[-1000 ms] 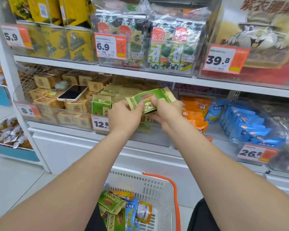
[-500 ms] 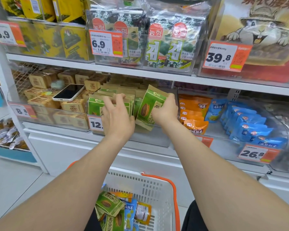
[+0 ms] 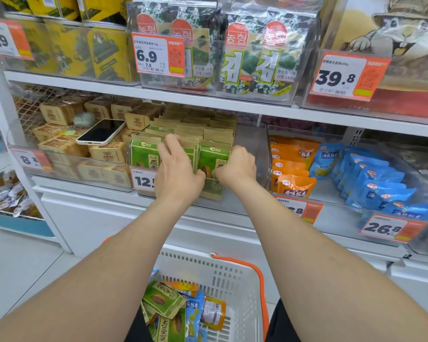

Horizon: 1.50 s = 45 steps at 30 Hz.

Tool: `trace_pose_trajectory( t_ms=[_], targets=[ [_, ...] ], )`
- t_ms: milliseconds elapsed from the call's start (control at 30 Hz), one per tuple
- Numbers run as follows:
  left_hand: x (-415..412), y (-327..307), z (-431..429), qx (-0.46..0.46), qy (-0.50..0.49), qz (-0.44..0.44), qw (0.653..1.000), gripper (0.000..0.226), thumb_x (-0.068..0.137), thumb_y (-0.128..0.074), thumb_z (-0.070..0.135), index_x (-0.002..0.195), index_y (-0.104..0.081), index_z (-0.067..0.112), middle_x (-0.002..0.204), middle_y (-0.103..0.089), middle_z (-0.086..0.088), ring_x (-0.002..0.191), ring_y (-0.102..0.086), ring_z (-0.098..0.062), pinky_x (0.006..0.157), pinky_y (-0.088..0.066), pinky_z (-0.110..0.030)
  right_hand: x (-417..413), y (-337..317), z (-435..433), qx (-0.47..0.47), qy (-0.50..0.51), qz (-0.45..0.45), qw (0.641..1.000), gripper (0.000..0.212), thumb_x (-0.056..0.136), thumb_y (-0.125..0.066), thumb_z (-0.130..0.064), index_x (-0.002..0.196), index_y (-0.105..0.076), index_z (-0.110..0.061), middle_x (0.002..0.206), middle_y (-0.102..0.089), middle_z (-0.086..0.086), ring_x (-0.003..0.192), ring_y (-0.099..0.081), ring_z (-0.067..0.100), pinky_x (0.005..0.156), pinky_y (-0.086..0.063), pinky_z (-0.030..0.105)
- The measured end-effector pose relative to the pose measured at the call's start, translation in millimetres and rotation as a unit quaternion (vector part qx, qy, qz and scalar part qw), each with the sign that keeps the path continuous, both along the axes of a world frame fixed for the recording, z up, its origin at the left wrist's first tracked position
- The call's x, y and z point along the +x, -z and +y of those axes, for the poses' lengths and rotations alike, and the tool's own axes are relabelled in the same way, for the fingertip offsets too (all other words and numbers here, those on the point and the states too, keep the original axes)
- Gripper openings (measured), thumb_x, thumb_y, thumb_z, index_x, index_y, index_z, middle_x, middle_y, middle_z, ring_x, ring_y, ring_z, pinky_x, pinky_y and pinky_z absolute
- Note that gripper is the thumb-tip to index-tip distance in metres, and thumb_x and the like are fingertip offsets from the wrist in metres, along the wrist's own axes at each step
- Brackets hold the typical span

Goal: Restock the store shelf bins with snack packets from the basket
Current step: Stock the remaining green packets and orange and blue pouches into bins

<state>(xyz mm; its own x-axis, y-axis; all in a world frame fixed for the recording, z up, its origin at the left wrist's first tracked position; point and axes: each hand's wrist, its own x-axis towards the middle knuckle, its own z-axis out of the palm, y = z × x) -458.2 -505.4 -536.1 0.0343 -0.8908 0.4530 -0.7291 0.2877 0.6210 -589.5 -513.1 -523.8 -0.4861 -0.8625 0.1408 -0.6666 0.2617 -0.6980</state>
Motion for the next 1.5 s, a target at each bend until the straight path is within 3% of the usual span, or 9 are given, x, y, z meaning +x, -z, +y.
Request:
trace_pose_trajectory(
  t_ms=[267,400,533,600,700,900,1133,1333,1500],
  targets=[
    [13.2,-5.3,5.6,0.063,-0.01,-0.026,0.998,0.028,0.086,-0.066,0.039,0.072,-0.059,0.016,0.071,-0.065,-0.002,0.07,-0.062,-0.026,0.065,-0.056,-0.037,-4.3,-7.4,19.3,0.018,0.025,0.026,0.999,0.071,0.081,-0.085,-0.026,0.129,-0.036,-0.01,0.125,-0.058,0.016,0.115,-0.061,0.038,0.078,-0.053,0.042],
    [27.6,-1.4,4.7,0.09,0.017,-0.074,0.993,0.039,0.086,-0.061,0.04,0.058,-0.052,0.014,0.059,-0.059,-0.002,0.064,-0.059,-0.028,0.058,-0.046,-0.03,9.6,-18.4,33.9,-0.026,-0.069,0.122,0.99,0.036,0.081,-0.073,-0.013,0.112,-0.058,-0.01,0.114,-0.06,0.013,0.105,-0.06,0.034,0.086,-0.057,0.046],
    [52.5,9.2,4.5,0.236,0.135,-0.288,0.918,0.024,0.095,-0.062,0.044,0.089,-0.062,0.021,0.099,-0.068,-0.006,0.094,-0.064,-0.031,0.077,-0.053,-0.036,32.0,-14.1,46.6,0.062,-0.23,0.149,0.96,0.009,0.067,-0.058,-0.008,0.068,-0.066,-0.012,0.077,-0.07,0.008,0.079,-0.068,0.029,0.07,-0.062,0.042],
    [63.7,14.3,9.9,0.358,0.18,-0.387,0.831,0.044,0.097,-0.064,0.046,0.133,-0.057,0.021,0.128,-0.065,-0.004,0.113,-0.064,-0.028,0.097,-0.054,-0.04,41.2,0.2,48.2,0.142,-0.307,0.184,0.923,0.01,0.068,-0.057,-0.009,0.069,-0.067,-0.008,0.078,-0.073,0.014,0.078,-0.071,0.03,0.066,-0.063,0.043],
    [77.0,21.5,11.6,0.477,0.19,-0.415,0.751,0.061,0.1,-0.063,0.045,0.152,-0.041,0.023,0.117,-0.07,-0.005,0.103,-0.072,-0.02,0.097,-0.058,-0.04,52.5,24.3,46.2,0.261,-0.391,0.22,0.855,0.013,0.078,-0.066,-0.01,0.089,-0.073,-0.006,0.087,-0.075,0.013,0.071,-0.071,0.025,0.061,-0.062,0.038],
    [99.2,42.1,-4.5,0.454,0.193,-0.425,0.759,0.042,0.106,-0.055,0.035,0.145,-0.053,0.018,0.107,-0.071,-0.004,0.093,-0.076,-0.018,0.068,-0.054,-0.03,98.1,86.9,36.8,0.334,-0.469,0.352,0.738,0.006,0.093,-0.058,-0.014,0.097,-0.061,-0.01,0.092,-0.062,0.003,0.079,-0.06,0.023,0.071,-0.056,0.037],
    [117.0,67.2,-29.3,0.428,0.181,-0.497,0.733,0.036,0.103,-0.054,0.035,0.136,-0.062,0.021,0.097,-0.069,0.0,0.092,-0.075,-0.019,0.093,-0.059,-0.041,135.5,168.0,24.2,0.315,-0.532,0.509,0.598,0.02,0.099,-0.057,-0.01,0.118,-0.057,-0.014,0.102,-0.055,0.001,0.09,-0.06,0.023,0.067,-0.044,0.037],
    [120.0,84.5,-50.6,0.407,0.192,-0.516,0.729,0.019,0.103,-0.05,0.026,0.092,-0.061,0.016,0.085,-0.06,-0.003,0.073,-0.052,-0.026,0.073,-0.044,-0.036,149.4,250.7,17.9,0.334,-0.532,0.532,0.568,0.043,0.096,-0.065,-0.024,0.138,-0.059,-0.014,0.147,-0.044,0.008,0.125,-0.05,0.032,0.086,-0.049,0.045],
    [120.5,89.3,-59.3,0.395,0.197,-0.521,0.731,0.015,0.101,-0.049,0.02,0.093,-0.061,0.017,0.106,-0.063,-0.004,0.087,-0.059,-0.028,0.08,-0.048,-0.037,144.4,283.2,16.5,0.318,-0.54,0.535,0.566,0.061,0.102,-0.057,-0.028,0.159,-0.033,-0.023,0.171,-0.008,0.005,0.149,-0.025,0.033,0.107,-0.043,0.052]
  ],
)
